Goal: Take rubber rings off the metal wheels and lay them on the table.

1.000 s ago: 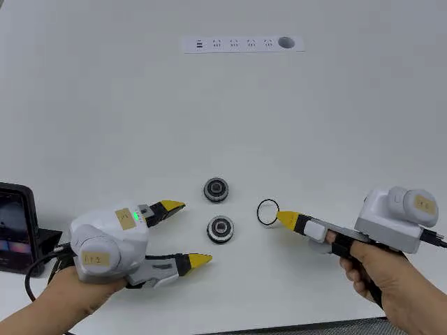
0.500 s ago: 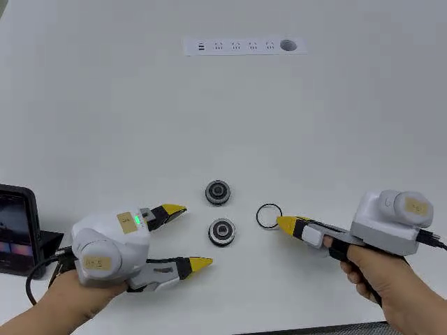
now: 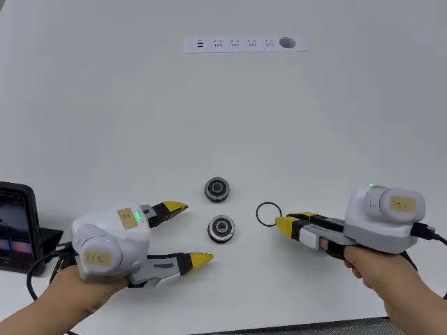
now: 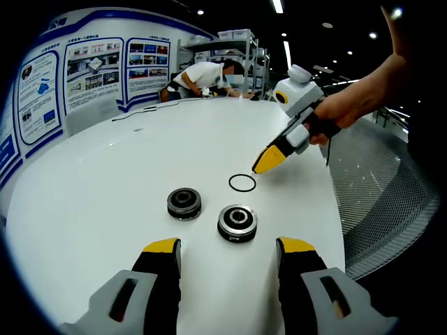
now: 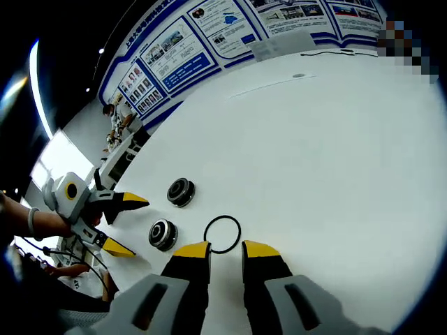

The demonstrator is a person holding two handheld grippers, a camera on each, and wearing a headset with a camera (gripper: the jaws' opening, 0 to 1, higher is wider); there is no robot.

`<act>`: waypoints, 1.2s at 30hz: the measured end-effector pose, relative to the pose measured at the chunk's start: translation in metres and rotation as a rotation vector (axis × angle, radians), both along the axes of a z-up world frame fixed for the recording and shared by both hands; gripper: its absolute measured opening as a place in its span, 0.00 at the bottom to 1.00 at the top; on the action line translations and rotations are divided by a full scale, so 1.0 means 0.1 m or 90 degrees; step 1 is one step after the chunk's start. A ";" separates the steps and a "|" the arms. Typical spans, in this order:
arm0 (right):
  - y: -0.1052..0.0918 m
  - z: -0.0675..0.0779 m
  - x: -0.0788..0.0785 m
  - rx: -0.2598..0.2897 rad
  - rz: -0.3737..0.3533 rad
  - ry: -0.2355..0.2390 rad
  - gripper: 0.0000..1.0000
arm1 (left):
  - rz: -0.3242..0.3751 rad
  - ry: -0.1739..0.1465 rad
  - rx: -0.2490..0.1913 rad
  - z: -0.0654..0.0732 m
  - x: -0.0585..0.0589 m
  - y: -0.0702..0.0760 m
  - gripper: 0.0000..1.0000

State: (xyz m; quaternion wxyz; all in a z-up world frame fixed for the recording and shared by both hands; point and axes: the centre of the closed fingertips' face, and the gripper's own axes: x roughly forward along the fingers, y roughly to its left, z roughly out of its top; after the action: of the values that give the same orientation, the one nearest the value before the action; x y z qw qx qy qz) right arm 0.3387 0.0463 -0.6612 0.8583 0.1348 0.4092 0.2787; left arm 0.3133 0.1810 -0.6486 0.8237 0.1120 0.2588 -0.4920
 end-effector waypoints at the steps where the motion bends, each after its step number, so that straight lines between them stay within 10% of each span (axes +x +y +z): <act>1: 0.00 0.01 0.00 0.004 -0.001 -0.001 0.19 | 0.000 0.000 -0.001 0.01 0.00 0.00 0.56; 36: 0.54 0.06 -0.17 0.138 0.015 0.052 0.19 | -0.038 -0.003 -0.003 0.05 0.03 -0.31 0.27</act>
State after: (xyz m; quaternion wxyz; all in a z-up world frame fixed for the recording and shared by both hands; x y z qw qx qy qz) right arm 0.3217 0.1007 -0.6551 0.8181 0.2330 0.4128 0.3255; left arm 0.3159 0.1501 -0.6431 0.8092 0.1190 0.2526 -0.5170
